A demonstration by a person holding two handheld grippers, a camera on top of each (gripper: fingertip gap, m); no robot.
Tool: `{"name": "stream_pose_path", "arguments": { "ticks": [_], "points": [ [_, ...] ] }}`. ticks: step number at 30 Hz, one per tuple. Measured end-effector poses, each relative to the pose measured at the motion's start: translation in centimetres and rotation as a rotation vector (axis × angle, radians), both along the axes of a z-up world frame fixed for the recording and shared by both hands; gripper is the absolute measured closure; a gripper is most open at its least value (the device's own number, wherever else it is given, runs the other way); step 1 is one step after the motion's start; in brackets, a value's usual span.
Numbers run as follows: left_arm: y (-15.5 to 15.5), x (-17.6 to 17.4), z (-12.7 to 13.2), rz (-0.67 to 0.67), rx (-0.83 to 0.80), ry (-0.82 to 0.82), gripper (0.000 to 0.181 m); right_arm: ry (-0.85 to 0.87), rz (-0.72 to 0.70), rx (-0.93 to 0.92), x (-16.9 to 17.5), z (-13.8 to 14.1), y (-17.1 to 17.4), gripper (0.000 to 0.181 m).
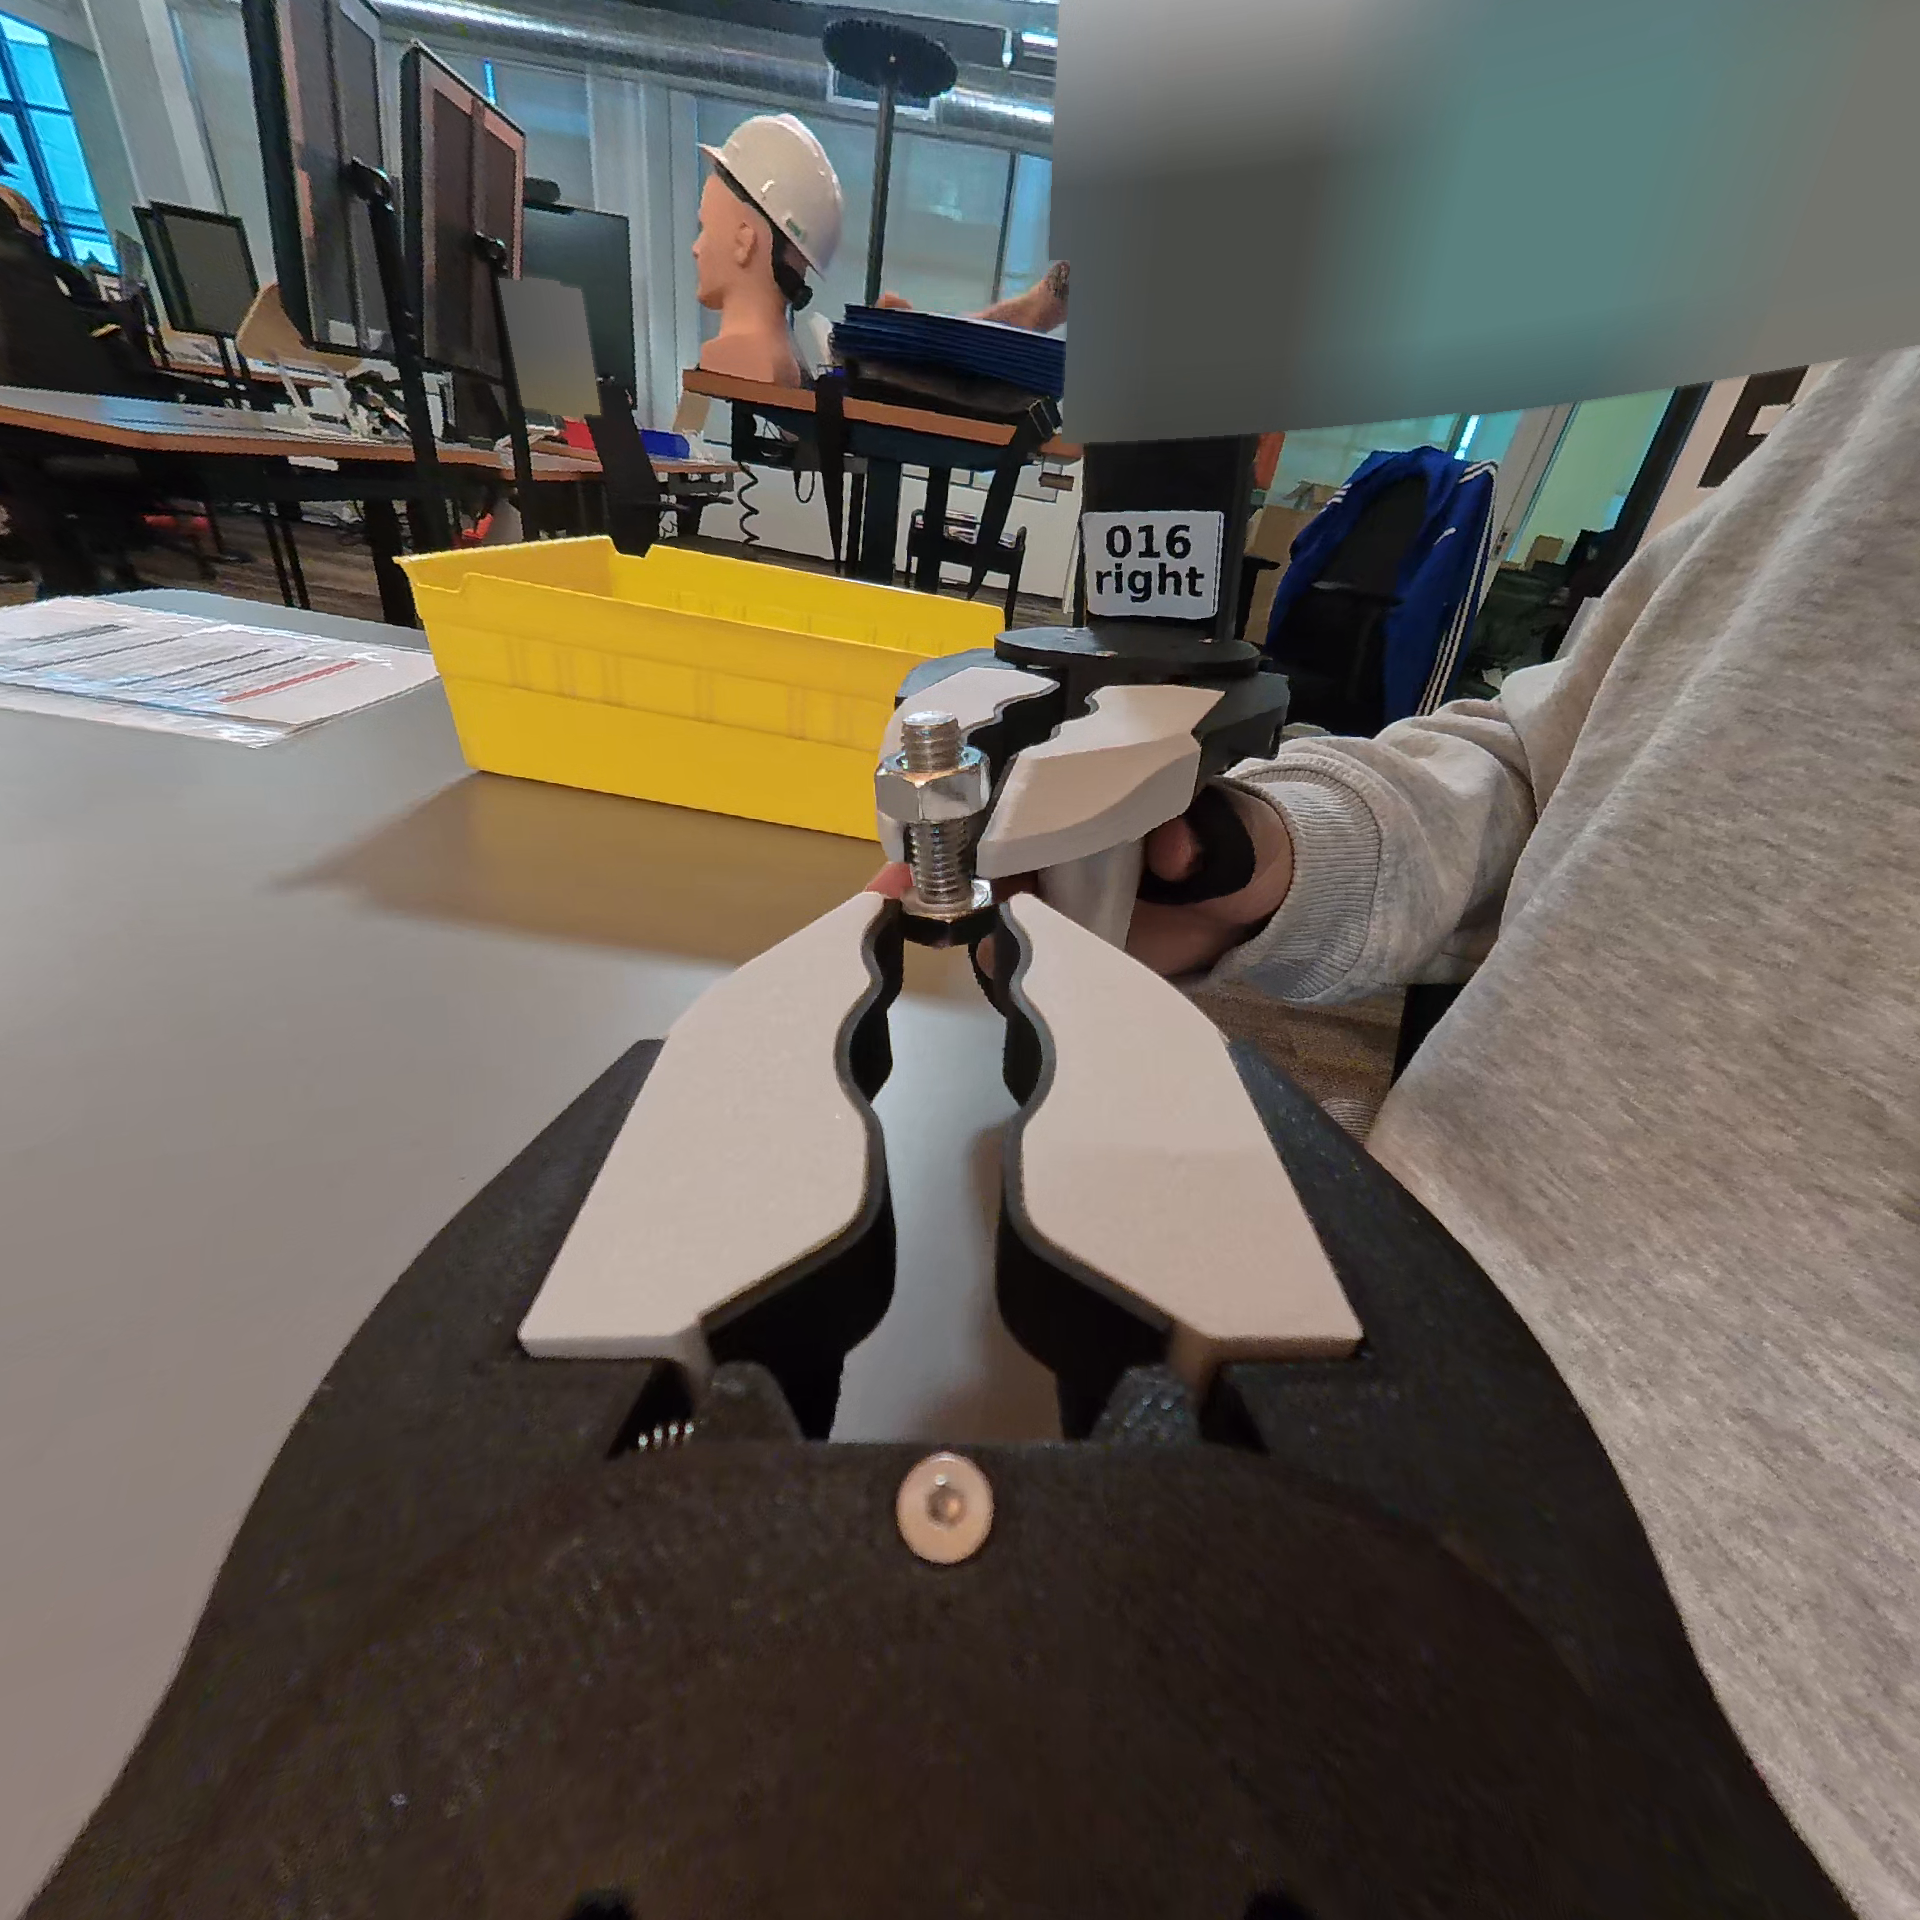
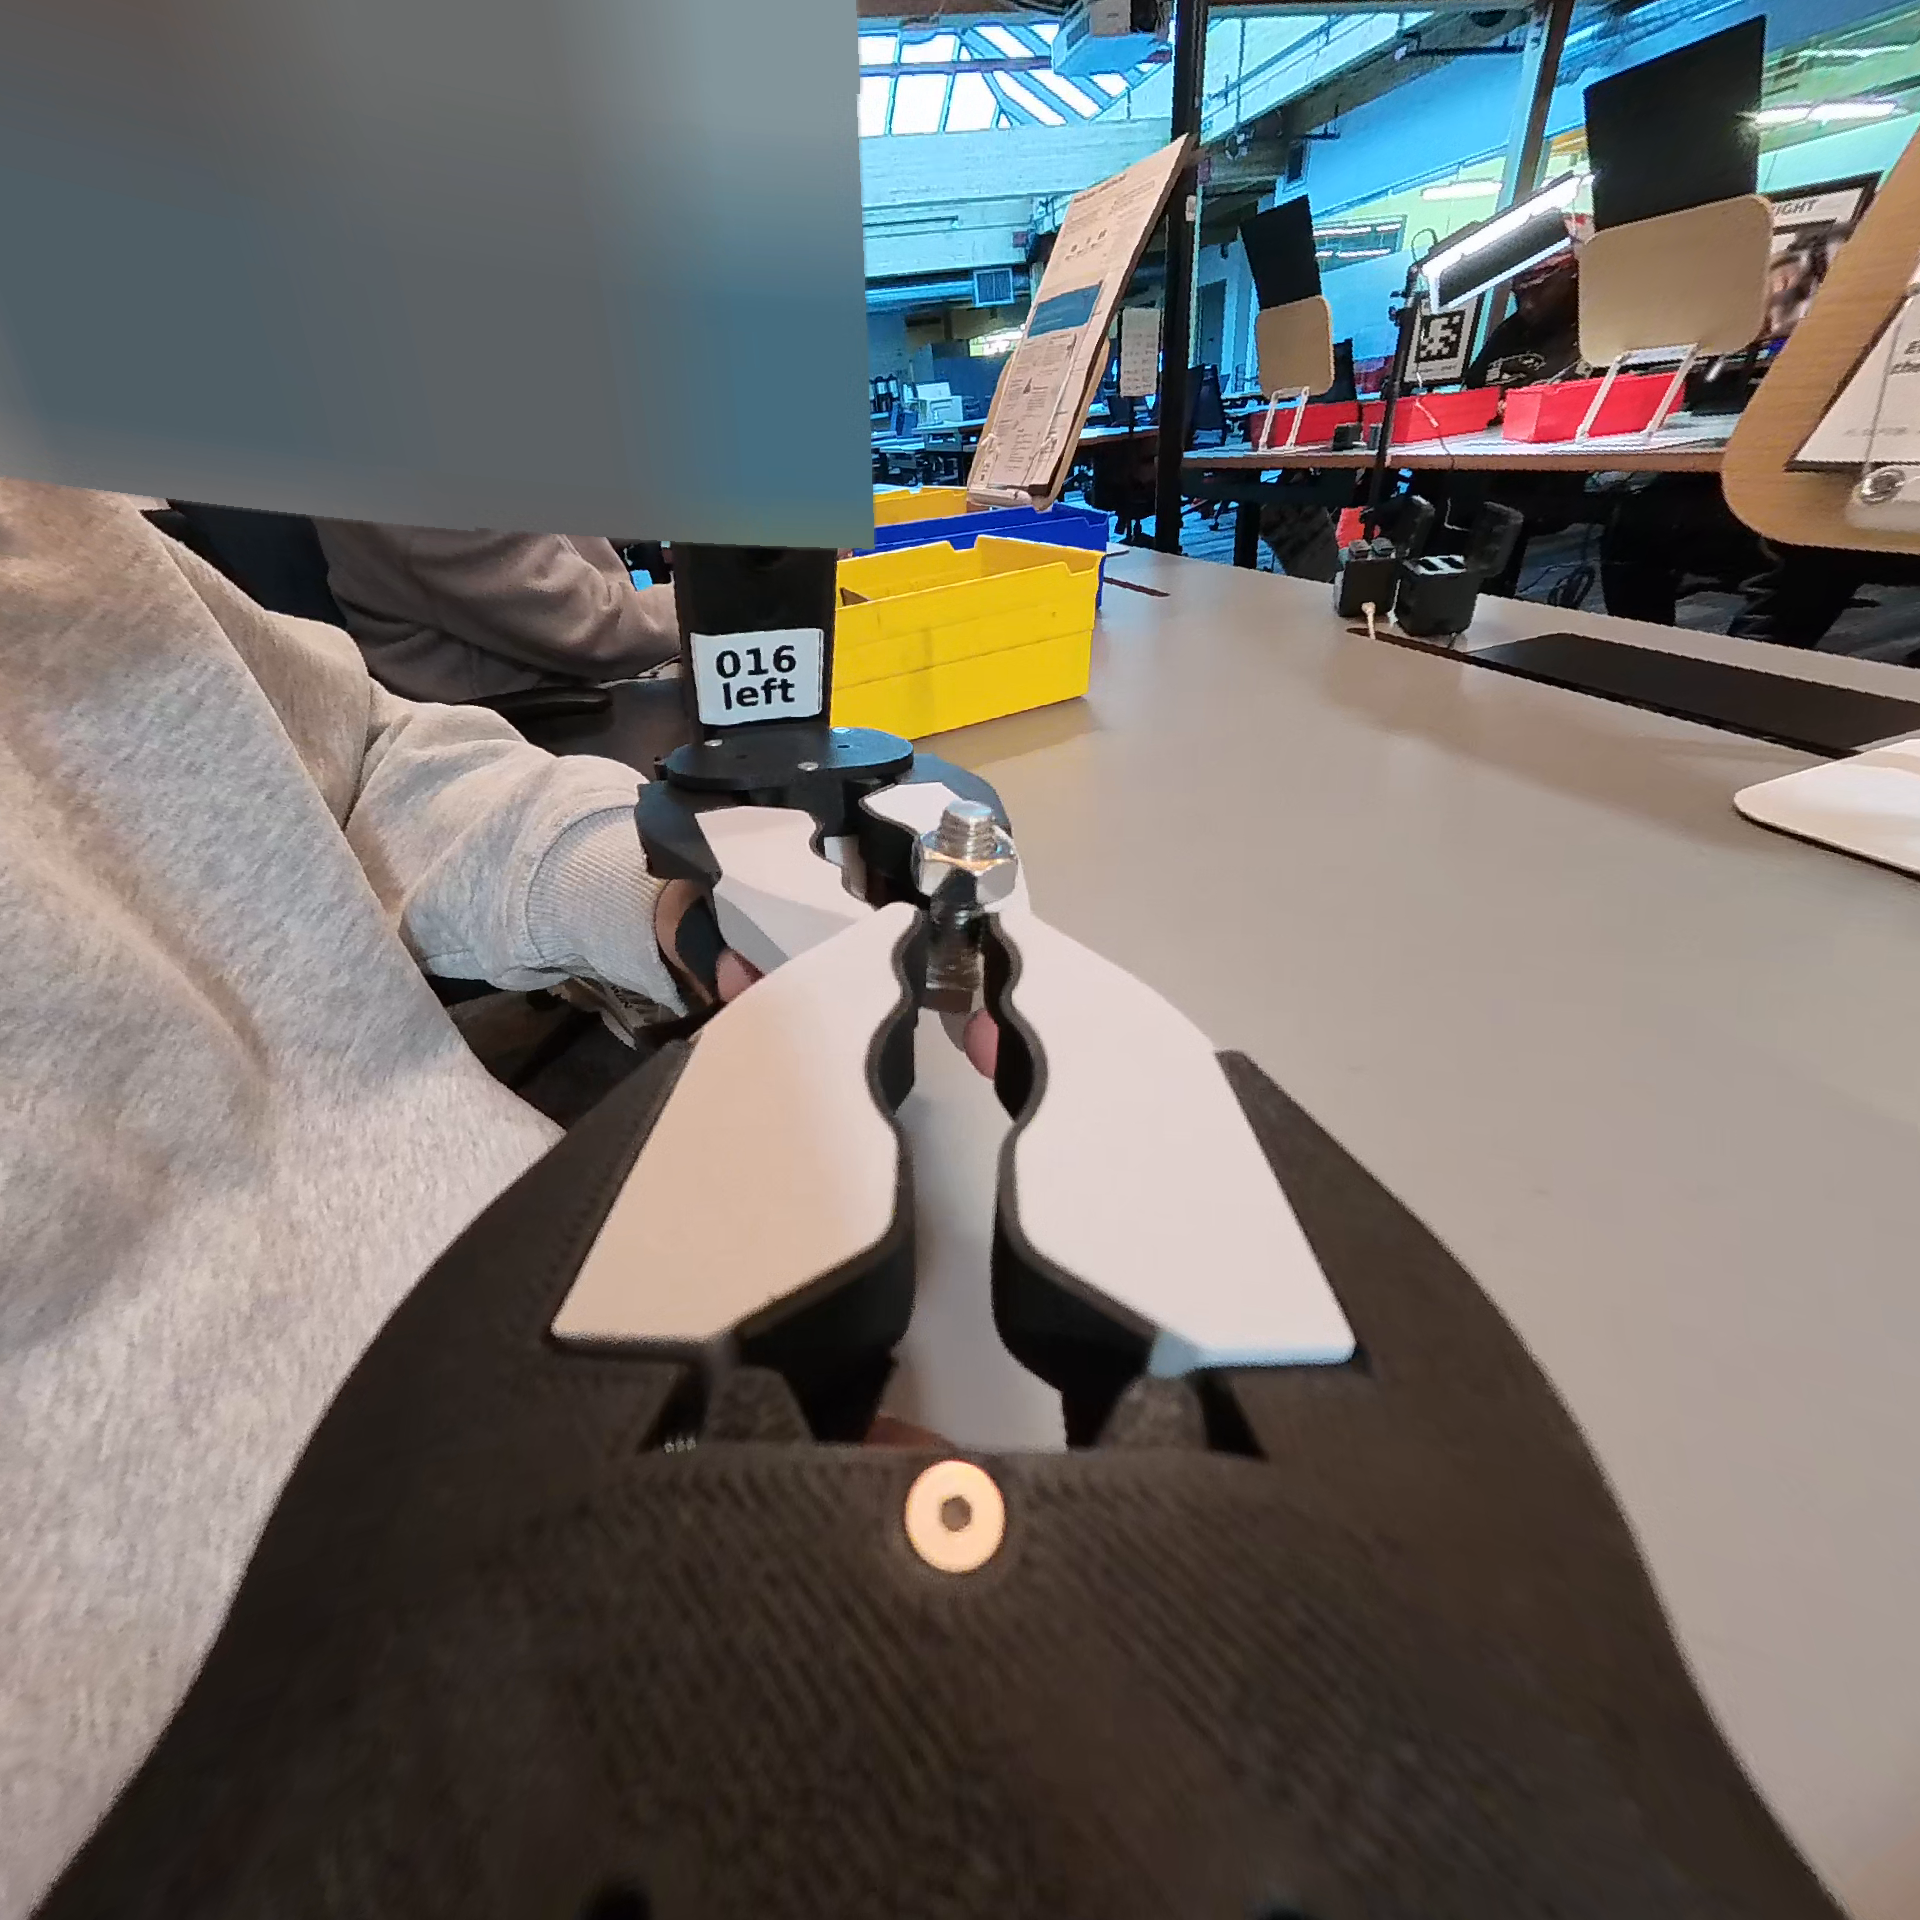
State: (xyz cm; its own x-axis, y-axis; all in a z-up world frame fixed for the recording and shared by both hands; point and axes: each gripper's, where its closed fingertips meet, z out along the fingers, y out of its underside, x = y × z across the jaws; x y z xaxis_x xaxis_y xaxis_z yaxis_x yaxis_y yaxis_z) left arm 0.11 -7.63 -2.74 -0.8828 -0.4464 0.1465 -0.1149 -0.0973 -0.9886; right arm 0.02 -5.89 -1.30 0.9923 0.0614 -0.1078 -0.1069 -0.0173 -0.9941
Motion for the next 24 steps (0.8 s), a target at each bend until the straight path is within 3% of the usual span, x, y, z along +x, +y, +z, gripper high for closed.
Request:
{"name": "stream_pose_path", "arguments": {
  "ticks": [24],
  "points": [
    [-0.1,-0.15,-0.19,-0.025,-0.015,0.036,0.162,0.004,0.001,-0.017,0.1,-0.12,-0.08,0.172]
  ]
}}
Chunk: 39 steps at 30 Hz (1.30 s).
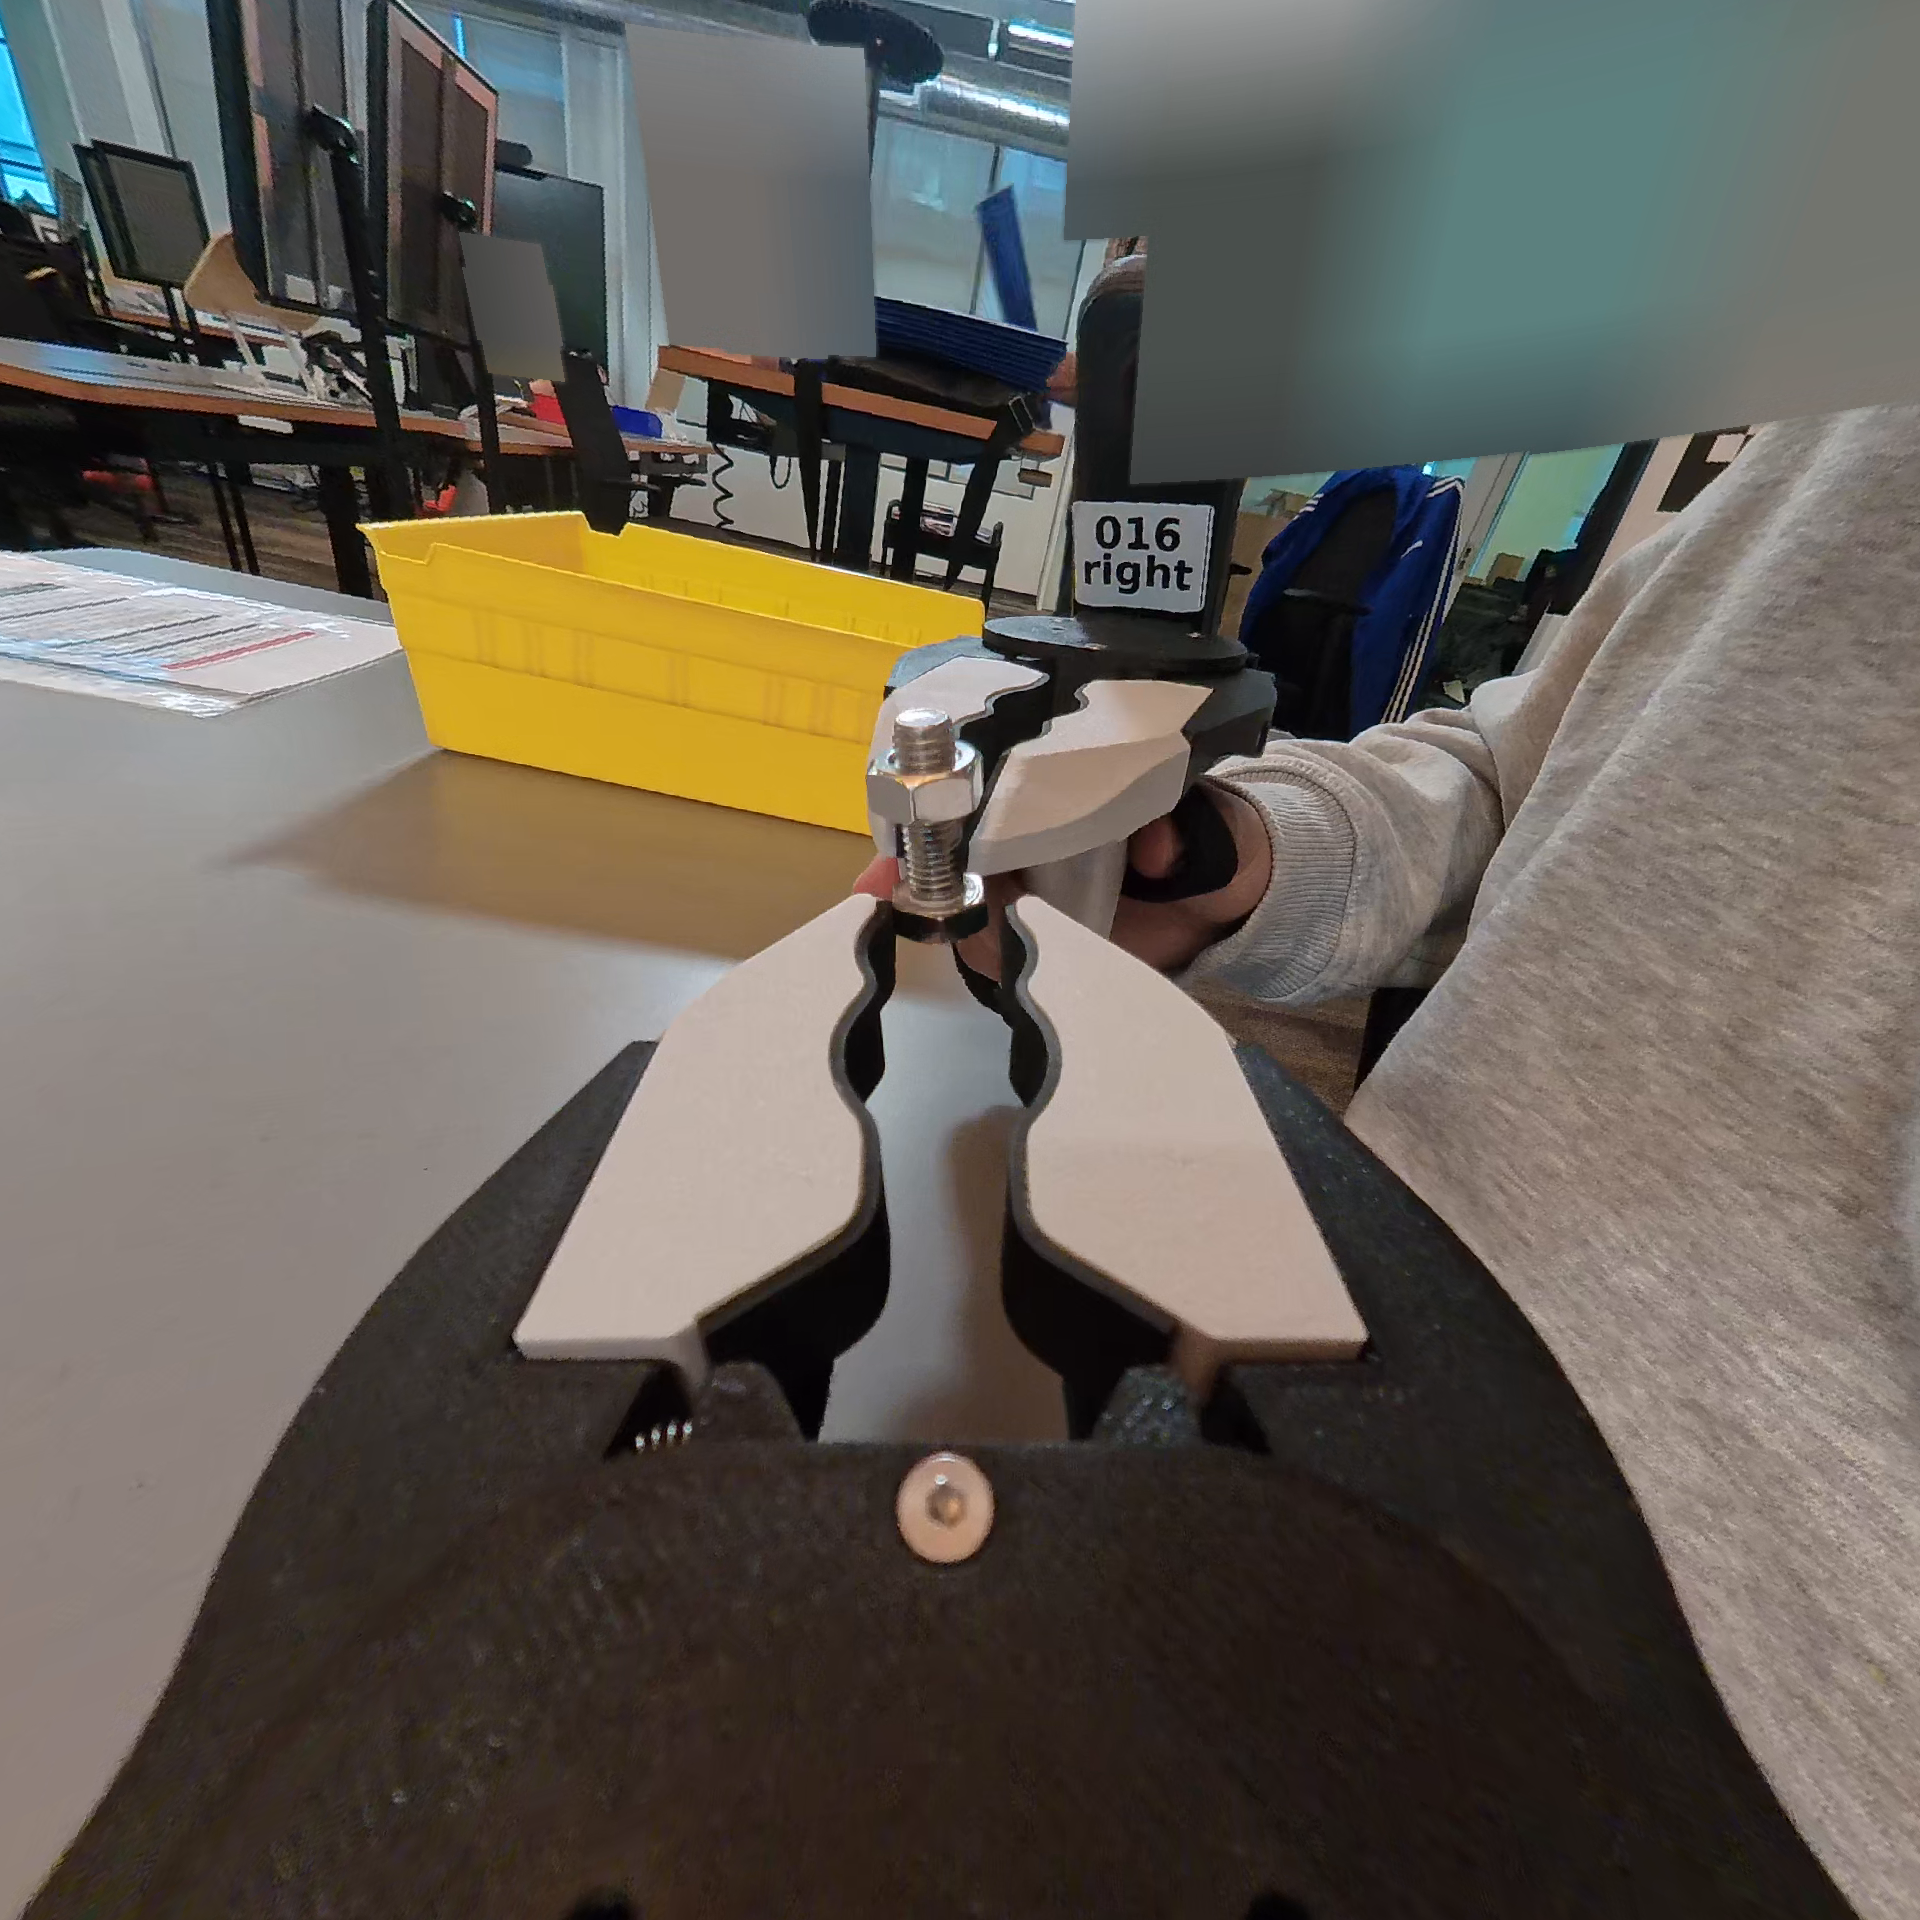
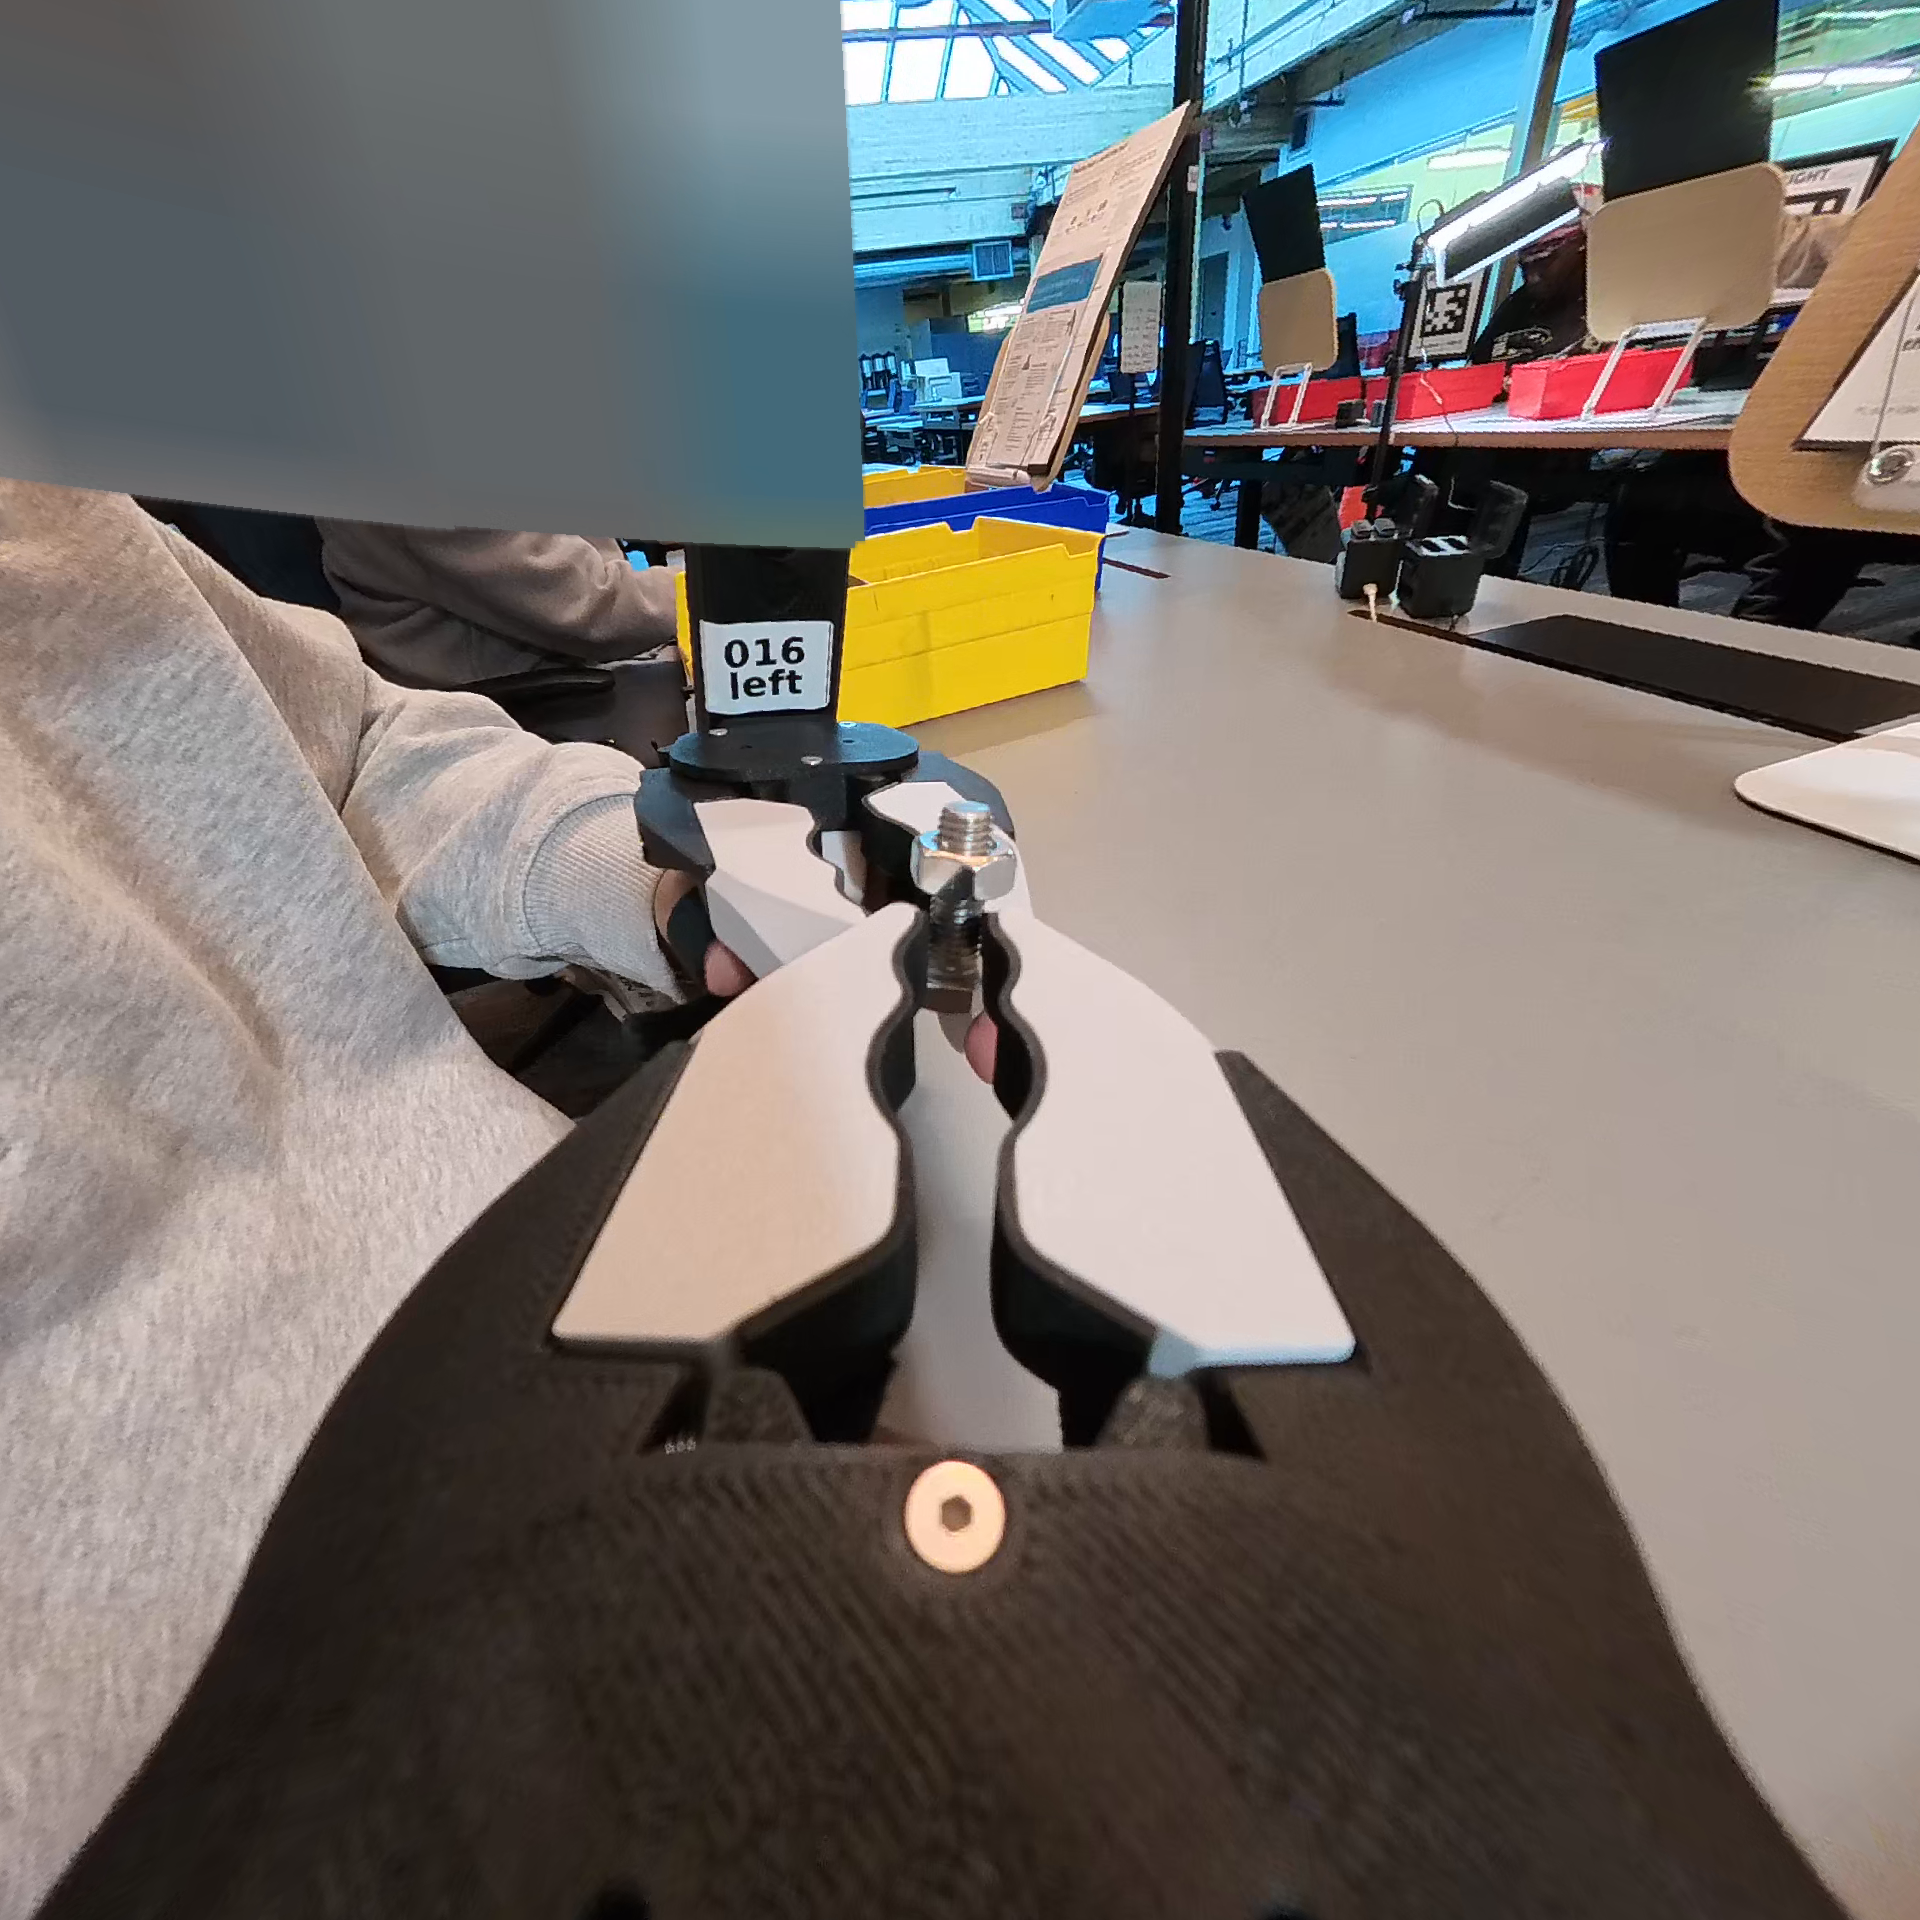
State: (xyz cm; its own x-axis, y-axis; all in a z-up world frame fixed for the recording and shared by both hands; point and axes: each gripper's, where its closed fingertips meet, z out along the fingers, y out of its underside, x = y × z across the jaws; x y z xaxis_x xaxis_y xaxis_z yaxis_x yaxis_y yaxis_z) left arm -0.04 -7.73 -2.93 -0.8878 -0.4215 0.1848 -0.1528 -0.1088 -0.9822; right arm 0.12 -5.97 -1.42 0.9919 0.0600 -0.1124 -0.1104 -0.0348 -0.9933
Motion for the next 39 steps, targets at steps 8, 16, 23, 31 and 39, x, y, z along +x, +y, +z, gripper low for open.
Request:
{"name": "stream_pose_path", "arguments": {
  "ticks": [8,16,23,31,39],
  "points": [
    [0.05,0.07,-0.02,0.005,0.001,0.0,0.161,0.065,0.003,0.025,0.42,0.3,-0.21,0.172],
    [0.08,0.07,0.03,0.002,-0.004,0.001,0.162,0.092,0.013,0.03,0.43,0.3,-0.17,0.172],
    [0.13,0.11,0.13,0.001,-0.011,0.004,0.162,0.093,0.02,0.028,0.32,0.27,-0.12,0.172],
    [0.16,0.09,0.32,-0.006,-0.027,0.01,0.162,0.085,0.027,0.023,0.13,0.19,-0.01,0.172],
    [0.14,0.04,0.4,-0.008,-0.025,-0.001,0.164,0.078,0.031,0.027,0.04,0.25,0.04,0.172]
  ]
}}
